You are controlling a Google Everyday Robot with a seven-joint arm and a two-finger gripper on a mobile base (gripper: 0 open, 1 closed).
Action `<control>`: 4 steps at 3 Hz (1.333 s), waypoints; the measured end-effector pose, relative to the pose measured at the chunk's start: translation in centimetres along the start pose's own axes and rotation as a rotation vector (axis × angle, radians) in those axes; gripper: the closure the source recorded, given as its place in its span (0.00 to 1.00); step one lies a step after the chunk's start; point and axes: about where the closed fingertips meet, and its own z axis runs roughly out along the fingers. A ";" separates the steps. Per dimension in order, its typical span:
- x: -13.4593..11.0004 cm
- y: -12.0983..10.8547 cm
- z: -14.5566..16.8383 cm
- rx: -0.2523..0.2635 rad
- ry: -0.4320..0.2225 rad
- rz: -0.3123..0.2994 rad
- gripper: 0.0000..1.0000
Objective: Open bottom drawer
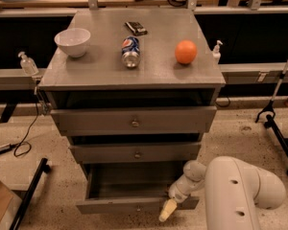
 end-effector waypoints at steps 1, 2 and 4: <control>-0.4 0.4 -0.6 0.000 0.000 0.000 0.15; -0.1 0.7 -0.4 -0.012 0.011 0.003 0.46; 0.7 1.5 -0.1 -0.042 0.036 0.009 0.99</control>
Offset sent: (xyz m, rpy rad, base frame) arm -0.1524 -0.0420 -0.0182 -0.1681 0.4876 0.2401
